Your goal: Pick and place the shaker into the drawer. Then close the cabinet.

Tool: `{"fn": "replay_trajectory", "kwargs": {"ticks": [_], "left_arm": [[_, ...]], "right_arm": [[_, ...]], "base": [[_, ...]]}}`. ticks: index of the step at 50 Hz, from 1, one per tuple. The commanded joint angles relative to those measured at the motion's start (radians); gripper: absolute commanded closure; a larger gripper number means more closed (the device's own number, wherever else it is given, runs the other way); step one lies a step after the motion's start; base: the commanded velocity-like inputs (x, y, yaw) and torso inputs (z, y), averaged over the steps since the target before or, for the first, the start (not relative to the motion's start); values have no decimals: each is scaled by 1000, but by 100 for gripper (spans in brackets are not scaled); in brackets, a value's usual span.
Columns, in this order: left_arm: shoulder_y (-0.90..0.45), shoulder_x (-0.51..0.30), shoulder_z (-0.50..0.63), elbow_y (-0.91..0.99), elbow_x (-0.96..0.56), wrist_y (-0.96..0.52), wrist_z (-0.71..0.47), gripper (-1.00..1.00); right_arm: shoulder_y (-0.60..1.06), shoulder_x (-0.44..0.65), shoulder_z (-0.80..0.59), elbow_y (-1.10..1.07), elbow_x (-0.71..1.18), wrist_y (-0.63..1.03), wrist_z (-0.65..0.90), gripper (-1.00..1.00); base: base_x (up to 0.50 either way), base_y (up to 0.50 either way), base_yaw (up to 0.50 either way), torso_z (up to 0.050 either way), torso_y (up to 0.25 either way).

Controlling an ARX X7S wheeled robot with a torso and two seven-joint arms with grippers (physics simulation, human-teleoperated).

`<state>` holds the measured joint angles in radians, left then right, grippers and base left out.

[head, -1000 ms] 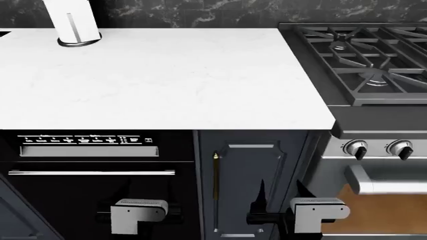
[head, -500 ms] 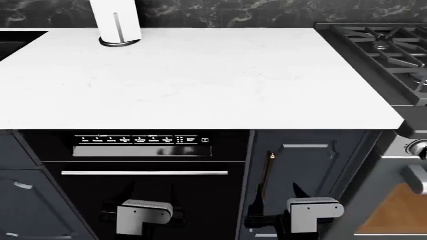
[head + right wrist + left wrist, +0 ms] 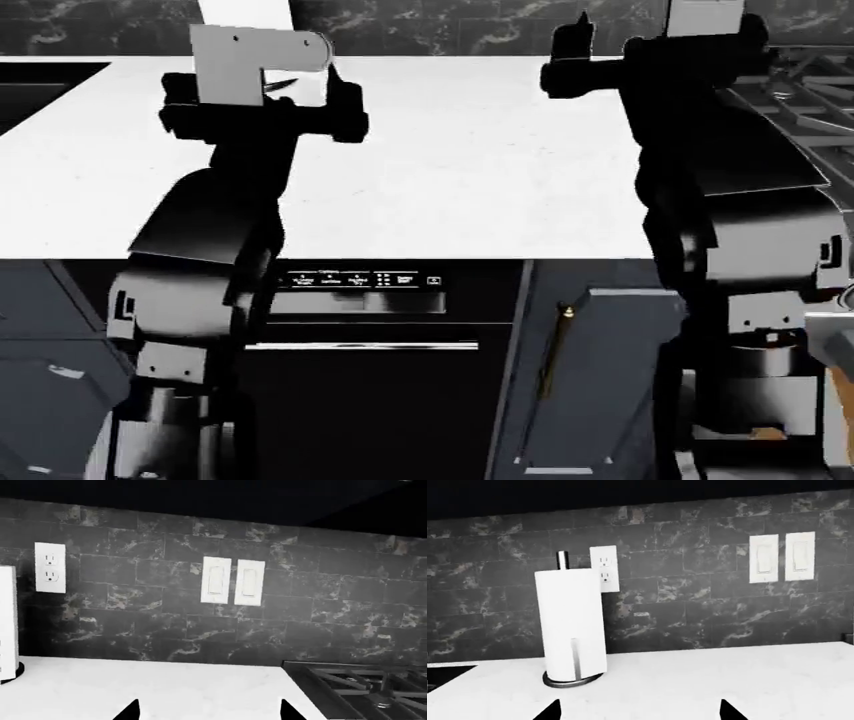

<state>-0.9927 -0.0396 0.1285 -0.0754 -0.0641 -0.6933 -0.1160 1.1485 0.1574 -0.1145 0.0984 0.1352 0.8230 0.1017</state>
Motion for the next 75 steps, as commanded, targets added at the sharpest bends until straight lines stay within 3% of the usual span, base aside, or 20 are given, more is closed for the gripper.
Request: {"fn": "replay_trajectory", "kwargs": {"ticks": [1, 4, 6, 8, 18, 31, 38, 48, 62, 75], "left_arm": [[-903, 36, 46, -577, -121, -54, -21, -100], [-1084, 39, 128, -914, -207, 143, -14, -100], [-1192, 39, 271, -1124, -349, 260, 2, -100], [-1250, 39, 413, -1217, -507, 293, -2, -100], [-1259, 39, 763, -1231, -891, 272, -17, -100], [-1247, 39, 1048, -1231, -1197, 267, 10, -100], [-1257, 39, 1085, -1232, -1240, 272, 12, -100], [-1267, 38, 973, -1233, -1171, 289, -11, -100], [-1255, 39, 1101, -1232, -1288, 313, -23, -100], [-1251, 39, 1080, -1232, -1274, 311, -24, -100]], "right_arm": [[1010, -32, -163, 792, -47, -6, -114, -100], [1206, -82, -180, 1170, -66, -189, -164, -100], [1207, -89, -134, 1133, -129, -124, -207, -100], [1208, -102, -70, 1114, -207, -79, -257, -100], [1208, -124, 53, 1139, -335, -58, -324, -100], [1208, -123, 49, 1153, -354, -71, -340, -100], [1208, -126, 43, 1154, -367, -71, -356, -100], [1208, -128, 47, 1133, -386, -79, -378, -100], [1208, -122, 45, 1163, -382, -99, -377, -100], [1207, -124, 34, 1175, -374, -109, -382, -100]], "base": [[0, 0, 0, 0, 0], [0, 0, 0, 33, 62], [0, 0, 0, 50, 38], [0, 0, 0, 50, 38], [0, 0, 0, 50, 38], [0, 0, 0, 50, 36], [0, 0, 0, 50, 36], [285, -23, 0, 20, 14], [500, -46, 0, 0, 0], [500, -46, 0, 0, 0]]}}
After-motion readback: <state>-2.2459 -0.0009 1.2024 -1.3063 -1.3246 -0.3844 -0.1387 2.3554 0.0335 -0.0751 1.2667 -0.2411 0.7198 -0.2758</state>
